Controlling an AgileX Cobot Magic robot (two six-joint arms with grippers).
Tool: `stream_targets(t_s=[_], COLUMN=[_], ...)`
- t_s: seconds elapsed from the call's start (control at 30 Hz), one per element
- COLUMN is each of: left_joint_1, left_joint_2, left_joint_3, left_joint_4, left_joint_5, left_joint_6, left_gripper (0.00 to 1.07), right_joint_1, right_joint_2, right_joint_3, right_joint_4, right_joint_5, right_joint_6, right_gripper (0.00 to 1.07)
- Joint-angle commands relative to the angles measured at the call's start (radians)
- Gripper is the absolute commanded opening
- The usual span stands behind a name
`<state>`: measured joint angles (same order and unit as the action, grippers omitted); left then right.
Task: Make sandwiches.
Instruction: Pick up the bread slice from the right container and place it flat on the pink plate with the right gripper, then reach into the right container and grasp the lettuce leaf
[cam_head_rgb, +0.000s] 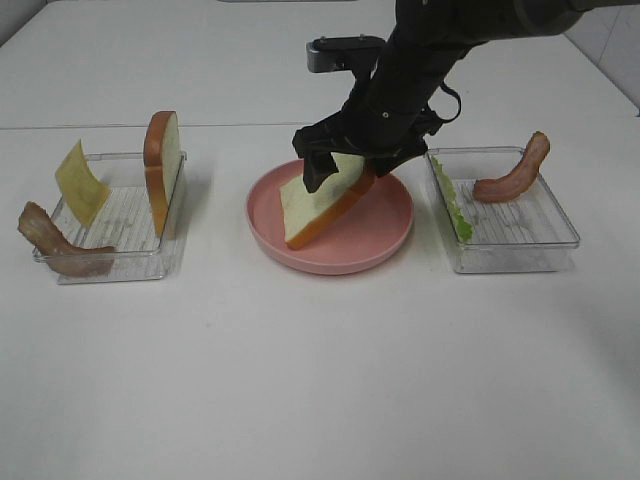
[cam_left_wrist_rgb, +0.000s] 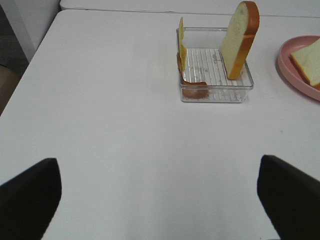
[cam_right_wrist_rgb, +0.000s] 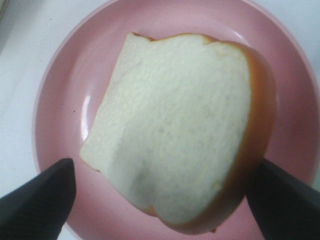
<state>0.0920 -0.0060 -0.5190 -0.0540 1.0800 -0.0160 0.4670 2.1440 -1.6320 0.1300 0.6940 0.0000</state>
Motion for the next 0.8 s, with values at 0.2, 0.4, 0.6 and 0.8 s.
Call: stream_targets(t_s=[0.2, 0.4, 0.6, 0.8], left_joint_1=[0.002, 0.002, 0.002, 0.002], left_joint_2=[-0.008, -0.008, -0.008, -0.008], left_joint_3=[0.003, 0.003, 0.003, 0.003], left_joint_4=[-0.007, -0.007, -0.007, -0.007], left_joint_5=[-0.005, -0.005, -0.005, -0.005], left_joint_6=[0.000, 0.000, 0.000, 0.000], left_gripper=[1.01, 1.01, 1.01, 1.01], right_joint_1=[-0.001, -0.001, -0.003, -0.006], right_joint_2=[-0.001, -0.001, -0.015, -0.060], right_joint_3=[-0.145, -0.277, -0.405, -0.408], right_joint_4=[-0.169, -0.208, -0.262, -0.336], right_joint_5=[0.209, 0.415, 0.579, 0.599], right_joint_6=[0.000, 0.000, 0.000, 0.022], right_gripper=[0.91, 0.91, 0.91, 0.90])
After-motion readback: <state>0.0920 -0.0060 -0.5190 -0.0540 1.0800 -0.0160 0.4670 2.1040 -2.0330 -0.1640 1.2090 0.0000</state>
